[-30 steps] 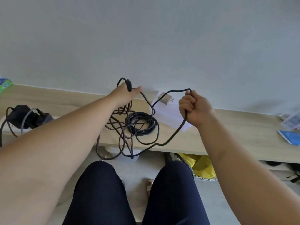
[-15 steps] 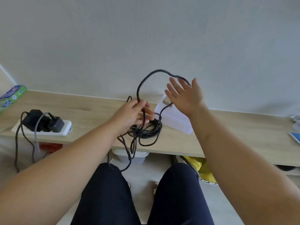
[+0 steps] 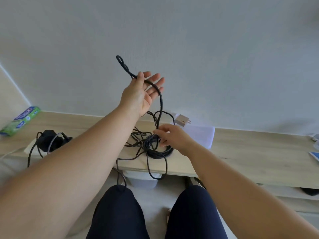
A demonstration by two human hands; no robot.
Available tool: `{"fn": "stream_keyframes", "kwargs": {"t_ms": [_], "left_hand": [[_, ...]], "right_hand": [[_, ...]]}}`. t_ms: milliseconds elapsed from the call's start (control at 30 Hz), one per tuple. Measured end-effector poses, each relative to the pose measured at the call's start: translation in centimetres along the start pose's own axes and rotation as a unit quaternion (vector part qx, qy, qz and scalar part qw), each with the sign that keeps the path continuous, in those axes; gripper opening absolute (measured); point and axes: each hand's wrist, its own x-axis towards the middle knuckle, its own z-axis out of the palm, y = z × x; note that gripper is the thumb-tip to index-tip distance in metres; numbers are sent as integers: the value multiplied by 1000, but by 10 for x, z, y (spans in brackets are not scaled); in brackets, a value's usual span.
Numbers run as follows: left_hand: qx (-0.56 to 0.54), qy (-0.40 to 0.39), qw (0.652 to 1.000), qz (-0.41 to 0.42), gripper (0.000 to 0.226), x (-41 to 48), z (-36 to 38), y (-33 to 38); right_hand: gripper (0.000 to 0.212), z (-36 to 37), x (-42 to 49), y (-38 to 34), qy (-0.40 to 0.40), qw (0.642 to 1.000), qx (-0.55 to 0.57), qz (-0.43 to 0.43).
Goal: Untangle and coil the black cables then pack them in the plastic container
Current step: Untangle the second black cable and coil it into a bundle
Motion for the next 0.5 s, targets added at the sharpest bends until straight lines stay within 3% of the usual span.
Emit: {"fn": "stream_keyframes", "kwargs": {"t_ms": [67,133,200,267,333,367,433,500], "left_hand": [[37,-6,999,-17,29,0,-6,2],[192,-10,980,-54,36,-3,-18,-4],[396,-17,913,-94,33,-11,-37,-20],[566,-66,816,-97,27,-22,-55,-36],[651,-144,740,-88,24,-29,-69,-46],[668,-168,720,-82,21,-31,-74,-49],[674,-162,718,-56,17,-32,-82,-51],[634,-90,767,-17,23,-29,-83,-47]], "right_hand": [[14,0,2,-8,27,997,64,-15],[20,-5,5,-16,75,985,155,-23],[23,-14,8,-25,112,959,260,-8],[25,-23,11,-29,128,920,371,11],[26,-30,12,-31,135,876,463,29],[26,-33,13,-29,136,859,493,36],[27,-36,14,-27,133,833,537,34],[27,-40,15,-25,113,812,572,11]]}}
